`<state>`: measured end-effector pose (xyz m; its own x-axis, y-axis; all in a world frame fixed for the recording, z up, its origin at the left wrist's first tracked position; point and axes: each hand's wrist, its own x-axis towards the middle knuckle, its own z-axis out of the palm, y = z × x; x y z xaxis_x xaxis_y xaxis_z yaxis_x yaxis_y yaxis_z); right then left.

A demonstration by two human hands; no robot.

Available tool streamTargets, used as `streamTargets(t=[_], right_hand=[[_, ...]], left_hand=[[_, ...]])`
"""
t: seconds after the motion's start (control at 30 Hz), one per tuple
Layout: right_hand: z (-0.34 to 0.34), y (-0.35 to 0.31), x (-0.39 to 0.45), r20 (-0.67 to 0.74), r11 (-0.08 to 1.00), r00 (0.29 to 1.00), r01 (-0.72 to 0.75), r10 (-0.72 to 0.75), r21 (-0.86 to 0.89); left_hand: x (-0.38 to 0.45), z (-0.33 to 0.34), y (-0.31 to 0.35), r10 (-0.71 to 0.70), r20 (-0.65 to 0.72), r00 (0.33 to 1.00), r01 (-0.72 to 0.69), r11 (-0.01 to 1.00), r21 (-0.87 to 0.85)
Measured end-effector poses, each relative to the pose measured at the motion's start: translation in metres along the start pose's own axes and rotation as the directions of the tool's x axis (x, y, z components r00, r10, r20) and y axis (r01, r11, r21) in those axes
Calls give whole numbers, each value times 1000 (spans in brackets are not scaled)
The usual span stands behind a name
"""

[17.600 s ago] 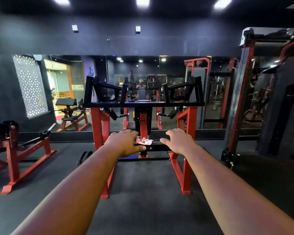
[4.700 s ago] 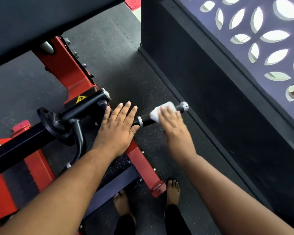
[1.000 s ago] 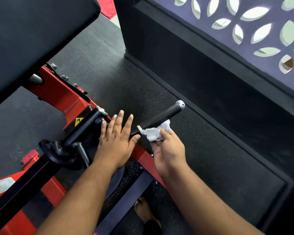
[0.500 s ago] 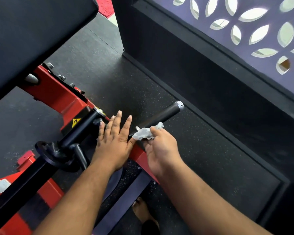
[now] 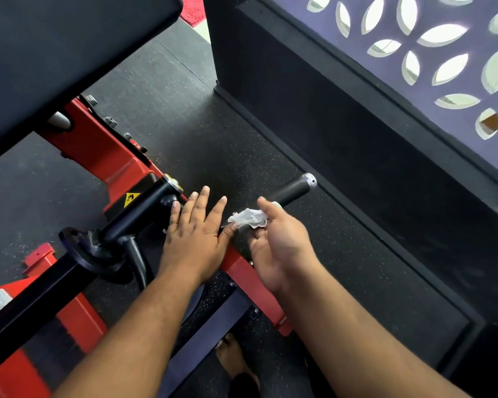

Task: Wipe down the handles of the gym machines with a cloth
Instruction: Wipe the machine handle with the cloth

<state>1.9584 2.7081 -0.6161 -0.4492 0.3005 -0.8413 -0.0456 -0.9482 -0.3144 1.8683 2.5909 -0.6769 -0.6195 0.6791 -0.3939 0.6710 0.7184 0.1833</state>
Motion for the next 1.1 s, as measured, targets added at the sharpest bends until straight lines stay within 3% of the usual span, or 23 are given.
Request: streamTargets(t=[0.17, 0.33, 0.5, 0.7, 0.87, 1.1], right_hand=[[-12, -40, 27, -85, 993, 996, 7, 3, 117], [-22, -14, 32, -92, 990, 995, 41, -28, 138], [-21, 15, 22, 139, 989, 984, -126, 113, 84], [-33, -34, 39, -144, 917, 975, 210, -170, 339], [-34, -12, 26, -67, 970, 989, 143, -133, 195], [-24, -48, 66, -47, 943, 994, 112, -102, 313]], left_hand=[[-1, -3, 5, -25, 8, 1000, 25, 1000, 10], [-1, -5, 2, -10, 26, 1000, 10, 1000, -8], [1, -6, 0, -1, 49, 999, 2, 999, -32], [0, -10, 2, -9, 78, 997, 13, 998, -57], [-1, -9, 3, -18, 58, 998, 20, 999, -37], [-2, -11, 5, -27, 56, 998, 28, 1000, -12]])
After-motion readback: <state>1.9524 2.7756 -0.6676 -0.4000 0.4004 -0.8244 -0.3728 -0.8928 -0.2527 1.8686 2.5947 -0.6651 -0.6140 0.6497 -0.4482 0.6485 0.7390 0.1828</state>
